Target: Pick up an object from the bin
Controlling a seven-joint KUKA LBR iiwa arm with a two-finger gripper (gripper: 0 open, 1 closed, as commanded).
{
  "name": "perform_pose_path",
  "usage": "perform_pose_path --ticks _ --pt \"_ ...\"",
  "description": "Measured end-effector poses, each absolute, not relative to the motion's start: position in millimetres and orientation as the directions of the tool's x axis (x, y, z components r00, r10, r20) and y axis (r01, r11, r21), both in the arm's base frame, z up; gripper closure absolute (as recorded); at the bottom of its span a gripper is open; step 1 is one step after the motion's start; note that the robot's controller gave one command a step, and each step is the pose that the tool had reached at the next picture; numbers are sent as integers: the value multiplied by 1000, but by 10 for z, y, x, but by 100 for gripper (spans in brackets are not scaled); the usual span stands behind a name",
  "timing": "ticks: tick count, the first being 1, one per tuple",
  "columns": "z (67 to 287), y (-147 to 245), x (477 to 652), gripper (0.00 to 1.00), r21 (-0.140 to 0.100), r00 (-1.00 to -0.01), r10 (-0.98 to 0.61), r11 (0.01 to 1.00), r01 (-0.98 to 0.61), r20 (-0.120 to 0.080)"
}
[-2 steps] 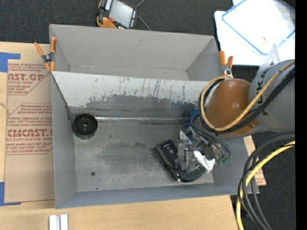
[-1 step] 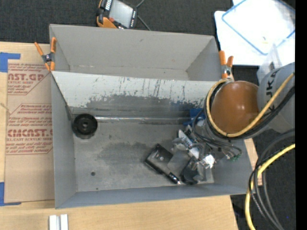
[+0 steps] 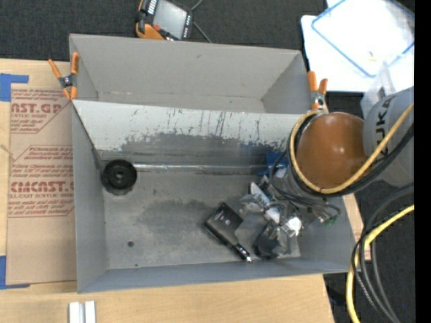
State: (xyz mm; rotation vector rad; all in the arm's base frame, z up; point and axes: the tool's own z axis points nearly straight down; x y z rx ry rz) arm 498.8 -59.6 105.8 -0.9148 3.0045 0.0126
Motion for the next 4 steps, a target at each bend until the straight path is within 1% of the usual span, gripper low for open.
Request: perform_pose_path --ticks 1,2,3,4 --pt "1033 -602 4982 0 5 -799 -601 799 -601 -5" --pt "797 -445 4994 0 6 -643 -766 643 -766 -6" --pt "785 -377 5165 0 2 -457 -889 457 -889 -8" --pt "792 -359 5281 100 1 -229 -973 229 -973 -5"
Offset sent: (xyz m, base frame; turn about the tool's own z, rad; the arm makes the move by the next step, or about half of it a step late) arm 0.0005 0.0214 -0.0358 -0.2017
